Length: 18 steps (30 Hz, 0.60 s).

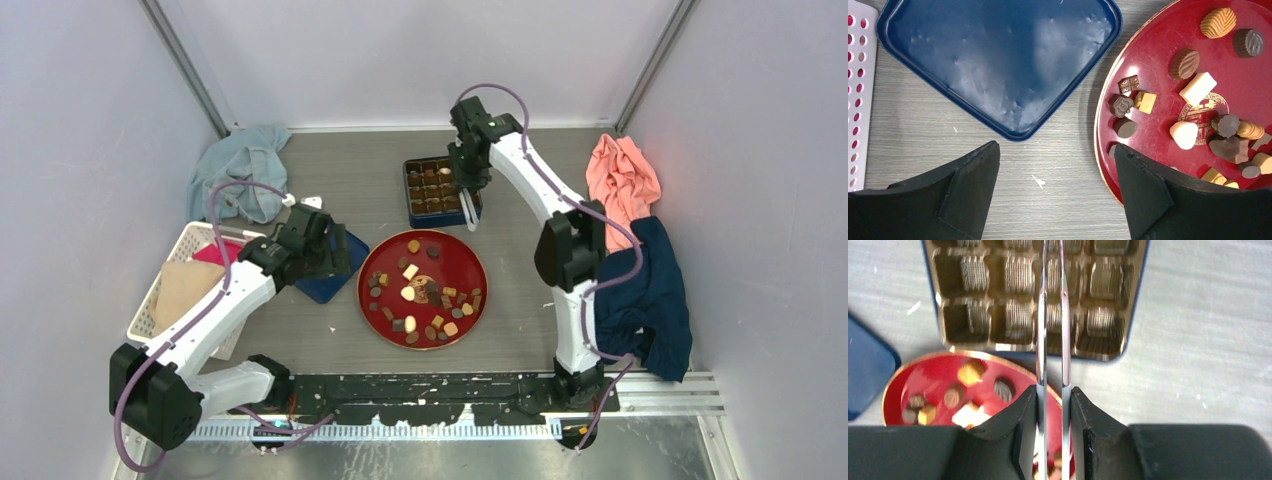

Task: Pack the chocolate
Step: Pick up the fake chocolate from the plate.

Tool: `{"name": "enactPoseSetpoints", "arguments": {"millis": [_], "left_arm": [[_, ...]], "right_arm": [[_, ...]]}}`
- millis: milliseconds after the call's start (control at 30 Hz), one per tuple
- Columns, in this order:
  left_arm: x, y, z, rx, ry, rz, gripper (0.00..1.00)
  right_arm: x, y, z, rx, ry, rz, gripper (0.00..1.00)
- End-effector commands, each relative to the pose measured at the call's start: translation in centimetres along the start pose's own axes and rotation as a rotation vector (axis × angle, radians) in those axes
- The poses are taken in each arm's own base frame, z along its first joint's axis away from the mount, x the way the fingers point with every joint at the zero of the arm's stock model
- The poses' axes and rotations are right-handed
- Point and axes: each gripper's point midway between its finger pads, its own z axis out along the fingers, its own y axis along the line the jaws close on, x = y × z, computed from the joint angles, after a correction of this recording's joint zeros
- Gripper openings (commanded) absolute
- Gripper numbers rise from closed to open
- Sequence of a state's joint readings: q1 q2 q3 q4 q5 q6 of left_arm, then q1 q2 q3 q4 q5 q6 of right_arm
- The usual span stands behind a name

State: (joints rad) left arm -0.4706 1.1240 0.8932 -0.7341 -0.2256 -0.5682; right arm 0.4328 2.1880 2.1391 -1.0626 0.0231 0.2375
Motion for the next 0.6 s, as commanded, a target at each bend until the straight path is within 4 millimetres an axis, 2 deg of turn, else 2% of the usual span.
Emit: {"name": "enactPoseSetpoints", "arguments": {"millis": [0,100,267,367,433,567], "left_arm": [[-1.4,-0.3,-1.1,0.028,-0.06,-0.022,0.85],[-1.5,-0.4,-1.1,0.034,-0.066,-0.02,0.85],[-1.6,-1.3,-1.0,0.073,-0.054,-0.033,0.85],[-1.7,-1.6,-1.0,0.085,-0.057,-0.037,0.85],[-1.7,-1.5,-0.9,0.081,-0.056,-0.032,0.85],[-1.5,-1.5,-0.5,0.073,-0.046,-0.021,0.85]], "right_arm": [[1.4,1.1,-8.0,-0.053,-0.099,-0.034,0.24],[5.8,2.2,-9.2,-0.066,-0.048,-0.07,0.23],[15.8,4.5,-10.5,-0.049,0.13,-0.193,0.26],[20.5,4.4,-11.0,-0.015,0.225,-0.225,0.29],[22.1,4.1,-11.4,-0.011,0.246,-0.215,0.31],[23.2,4.0,-11.6,-0.035,0.252,-0.182,0.37]]}}
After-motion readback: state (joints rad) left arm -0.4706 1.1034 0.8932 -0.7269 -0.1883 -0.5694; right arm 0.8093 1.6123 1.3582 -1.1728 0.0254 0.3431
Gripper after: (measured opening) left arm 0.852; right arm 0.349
